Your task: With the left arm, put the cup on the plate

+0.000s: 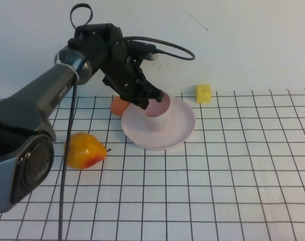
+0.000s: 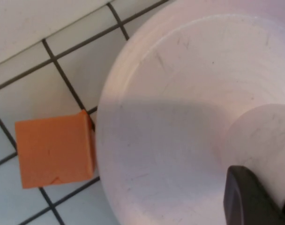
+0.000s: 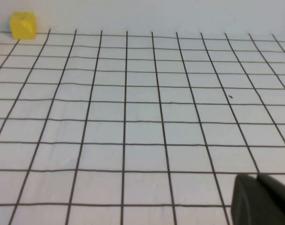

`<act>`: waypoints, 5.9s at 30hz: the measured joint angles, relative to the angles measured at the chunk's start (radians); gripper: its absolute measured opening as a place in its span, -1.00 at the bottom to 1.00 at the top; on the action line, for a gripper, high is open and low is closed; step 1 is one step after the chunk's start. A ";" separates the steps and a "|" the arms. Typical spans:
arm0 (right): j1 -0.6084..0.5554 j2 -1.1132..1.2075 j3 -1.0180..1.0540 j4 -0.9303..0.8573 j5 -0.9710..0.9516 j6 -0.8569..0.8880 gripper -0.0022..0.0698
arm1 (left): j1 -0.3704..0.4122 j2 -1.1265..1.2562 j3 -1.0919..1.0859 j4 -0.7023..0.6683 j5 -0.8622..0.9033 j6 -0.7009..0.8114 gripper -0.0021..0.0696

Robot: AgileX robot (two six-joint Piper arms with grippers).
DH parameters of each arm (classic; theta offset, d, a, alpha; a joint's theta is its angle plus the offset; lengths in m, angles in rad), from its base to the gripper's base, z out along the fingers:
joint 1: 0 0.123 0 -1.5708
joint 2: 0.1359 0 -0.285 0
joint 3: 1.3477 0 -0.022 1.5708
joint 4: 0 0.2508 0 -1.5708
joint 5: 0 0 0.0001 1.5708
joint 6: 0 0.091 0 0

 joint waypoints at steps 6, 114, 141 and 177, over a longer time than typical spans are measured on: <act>0.000 0.000 0.000 0.000 0.000 0.000 -0.95 | -0.028 0.034 -0.030 0.107 -0.005 0.004 -0.81; 0.000 0.000 0.000 0.000 0.000 0.000 -0.95 | 0.406 -2.359 2.210 0.132 -0.810 -0.501 -0.94; 0.000 0.000 0.000 0.000 0.000 0.000 -0.95 | 0.317 -2.361 2.214 0.138 -0.692 -0.299 -0.94; 0.000 0.000 0.000 0.000 0.000 0.000 -0.95 | 0.386 -2.361 2.214 0.140 -0.692 -0.297 -0.94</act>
